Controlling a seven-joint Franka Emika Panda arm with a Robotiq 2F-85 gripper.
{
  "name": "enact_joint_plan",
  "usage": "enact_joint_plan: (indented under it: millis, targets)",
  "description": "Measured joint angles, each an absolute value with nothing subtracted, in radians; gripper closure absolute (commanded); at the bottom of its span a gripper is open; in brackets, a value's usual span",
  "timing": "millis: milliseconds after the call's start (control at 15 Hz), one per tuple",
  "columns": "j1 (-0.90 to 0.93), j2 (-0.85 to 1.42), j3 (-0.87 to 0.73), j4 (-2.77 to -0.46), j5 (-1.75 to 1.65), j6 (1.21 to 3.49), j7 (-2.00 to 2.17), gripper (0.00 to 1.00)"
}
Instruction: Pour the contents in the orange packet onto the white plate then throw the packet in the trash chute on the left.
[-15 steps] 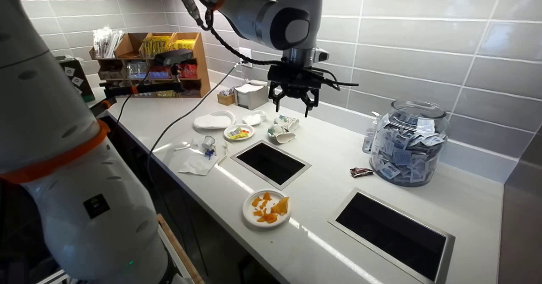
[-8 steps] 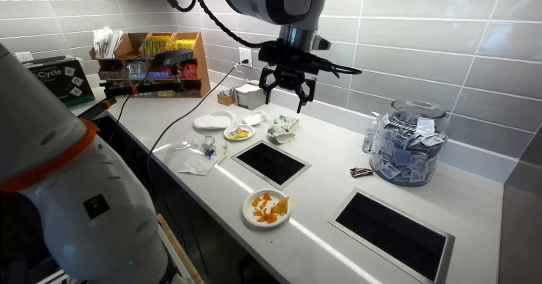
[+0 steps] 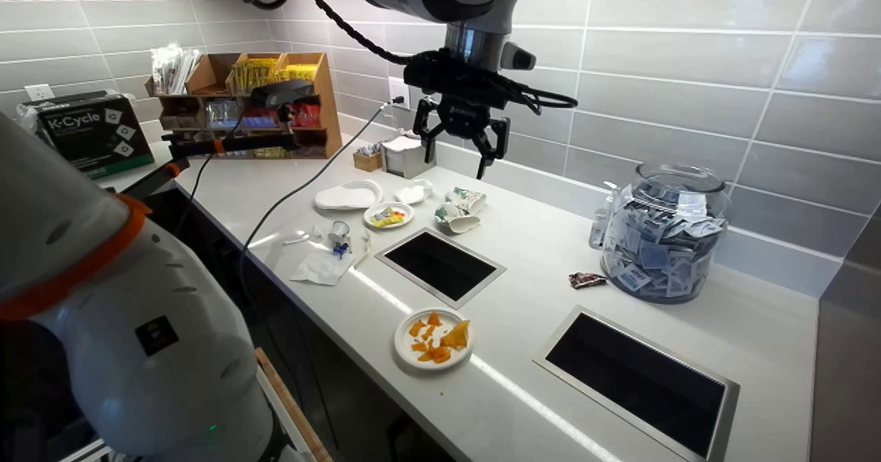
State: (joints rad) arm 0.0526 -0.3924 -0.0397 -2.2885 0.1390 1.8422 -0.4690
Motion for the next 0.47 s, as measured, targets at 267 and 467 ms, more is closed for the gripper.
enact_joint_plan:
  millis: [267,467]
  targets:
    - [0.053,-0.410,-0.040,-2.301,0.133,1.842,-0.455,0.00]
    - [0.053,-0.413,-0.040,-2.306,0.133,1.842,-0.454,0.00]
